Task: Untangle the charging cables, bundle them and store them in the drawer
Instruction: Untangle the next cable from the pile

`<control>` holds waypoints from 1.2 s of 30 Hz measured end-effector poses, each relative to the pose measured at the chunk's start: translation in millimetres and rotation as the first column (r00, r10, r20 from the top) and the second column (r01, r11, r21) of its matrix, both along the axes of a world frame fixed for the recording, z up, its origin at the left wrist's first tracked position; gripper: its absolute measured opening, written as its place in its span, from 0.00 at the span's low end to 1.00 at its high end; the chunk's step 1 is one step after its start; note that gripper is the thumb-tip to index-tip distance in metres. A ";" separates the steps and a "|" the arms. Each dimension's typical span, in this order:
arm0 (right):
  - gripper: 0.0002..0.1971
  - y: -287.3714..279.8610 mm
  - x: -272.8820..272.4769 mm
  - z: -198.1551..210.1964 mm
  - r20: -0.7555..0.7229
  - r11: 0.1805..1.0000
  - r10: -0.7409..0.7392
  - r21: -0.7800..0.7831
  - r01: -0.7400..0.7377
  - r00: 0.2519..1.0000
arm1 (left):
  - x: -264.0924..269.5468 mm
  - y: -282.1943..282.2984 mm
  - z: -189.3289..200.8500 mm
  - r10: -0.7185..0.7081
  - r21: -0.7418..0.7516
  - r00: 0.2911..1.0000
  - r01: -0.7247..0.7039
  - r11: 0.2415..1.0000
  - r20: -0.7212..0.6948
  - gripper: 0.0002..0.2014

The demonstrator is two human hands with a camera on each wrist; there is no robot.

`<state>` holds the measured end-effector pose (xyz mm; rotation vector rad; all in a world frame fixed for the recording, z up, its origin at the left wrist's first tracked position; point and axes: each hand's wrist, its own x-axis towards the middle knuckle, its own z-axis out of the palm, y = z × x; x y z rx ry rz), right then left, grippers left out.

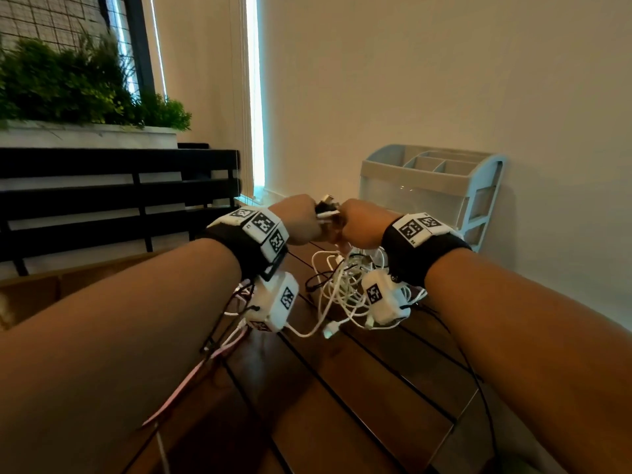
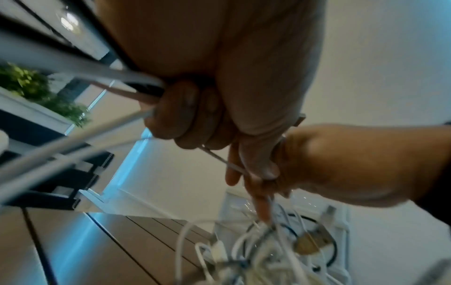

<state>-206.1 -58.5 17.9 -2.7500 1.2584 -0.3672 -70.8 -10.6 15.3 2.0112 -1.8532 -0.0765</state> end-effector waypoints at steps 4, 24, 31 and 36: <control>0.01 -3.3 -8.4 -4.5 0.072 0.999 0.039 -0.001 -0.039 0.997 | -13.4 -2.5 -1.7 0.004 -0.053 0.999 -0.002 0.999 0.033 0.08; 0.12 -2.1 -24.8 -37.7 -0.097 0.999 0.023 -0.036 -0.027 0.995 | -6.7 -5.3 -4.0 0.138 -0.141 0.985 -0.152 0.978 -0.103 0.14; 0.08 -21.7 -54.9 -20.1 -0.227 0.953 -0.153 -0.290 0.083 0.962 | 29.6 2.9 5.6 0.254 -0.038 0.957 -0.262 0.964 -0.143 0.17; 0.22 -9.6 -54.6 -11.2 -0.437 0.997 -0.074 -0.018 0.073 0.896 | 15.1 -2.3 2.0 0.176 -0.065 0.965 -0.192 0.979 -0.193 0.16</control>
